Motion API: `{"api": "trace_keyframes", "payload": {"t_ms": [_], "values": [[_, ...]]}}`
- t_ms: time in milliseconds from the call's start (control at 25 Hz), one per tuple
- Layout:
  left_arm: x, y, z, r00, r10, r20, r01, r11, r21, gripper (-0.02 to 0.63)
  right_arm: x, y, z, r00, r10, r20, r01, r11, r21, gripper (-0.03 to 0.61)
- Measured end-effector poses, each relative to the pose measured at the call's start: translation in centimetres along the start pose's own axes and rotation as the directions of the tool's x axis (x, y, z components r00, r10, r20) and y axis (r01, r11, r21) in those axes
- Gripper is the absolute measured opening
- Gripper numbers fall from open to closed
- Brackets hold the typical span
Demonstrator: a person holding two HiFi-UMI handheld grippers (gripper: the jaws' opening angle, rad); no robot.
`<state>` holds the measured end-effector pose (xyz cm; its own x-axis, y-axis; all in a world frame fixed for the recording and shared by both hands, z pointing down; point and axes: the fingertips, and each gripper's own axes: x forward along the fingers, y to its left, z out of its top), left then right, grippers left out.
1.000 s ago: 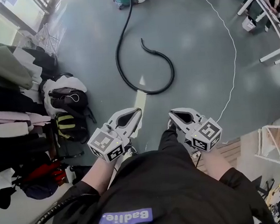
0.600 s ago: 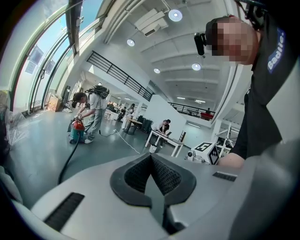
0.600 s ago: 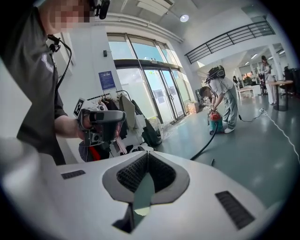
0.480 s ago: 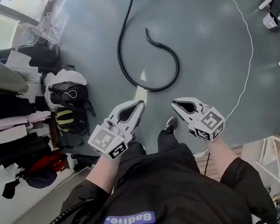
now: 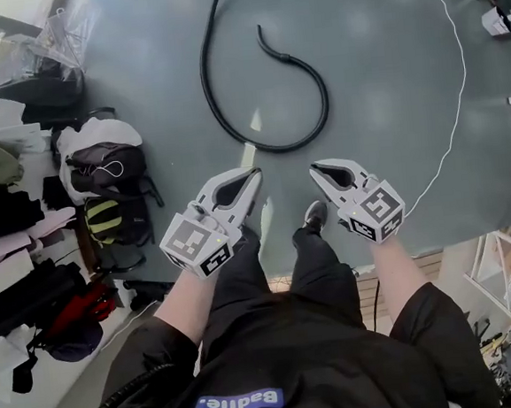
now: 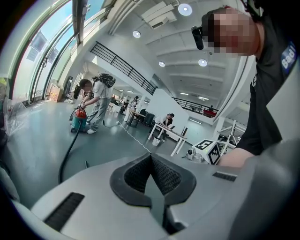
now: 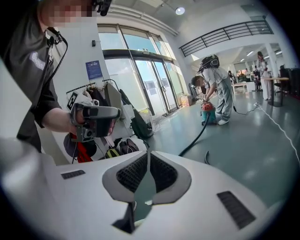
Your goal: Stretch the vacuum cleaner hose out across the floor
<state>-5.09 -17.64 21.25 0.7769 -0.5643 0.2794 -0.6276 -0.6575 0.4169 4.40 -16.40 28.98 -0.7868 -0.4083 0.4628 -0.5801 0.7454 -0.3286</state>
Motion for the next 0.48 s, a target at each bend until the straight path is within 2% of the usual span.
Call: {"api": "trace_keyframes", "payload": {"t_ms": [160, 320, 480], "values": [[1.7, 5.0, -4.0, 1.000, 0.003, -0.017, -0.003, 1.000, -0.019, -0.002, 6.0, -3.5, -5.9, 0.995, -0.014, -0.094, 0.011, 0.999, -0.040, 0.018], [4.1, 9.3, -8.7, 1.000, 0.004, -0.025, -0.005, 0.999, -0.041, -0.002, 11.6, -7.3, -13.3, 0.983, -0.017, -0.184, 0.009, 0.999, -0.047, 0.076], [7.0, 13.6, -13.1, 1.000, -0.007, -0.014, 0.006, 0.999, -0.050, -0.002, 17.2, -11.7, -21.8, 0.958, -0.018, -0.287, -0.014, 0.994, -0.108, 0.119]]}}
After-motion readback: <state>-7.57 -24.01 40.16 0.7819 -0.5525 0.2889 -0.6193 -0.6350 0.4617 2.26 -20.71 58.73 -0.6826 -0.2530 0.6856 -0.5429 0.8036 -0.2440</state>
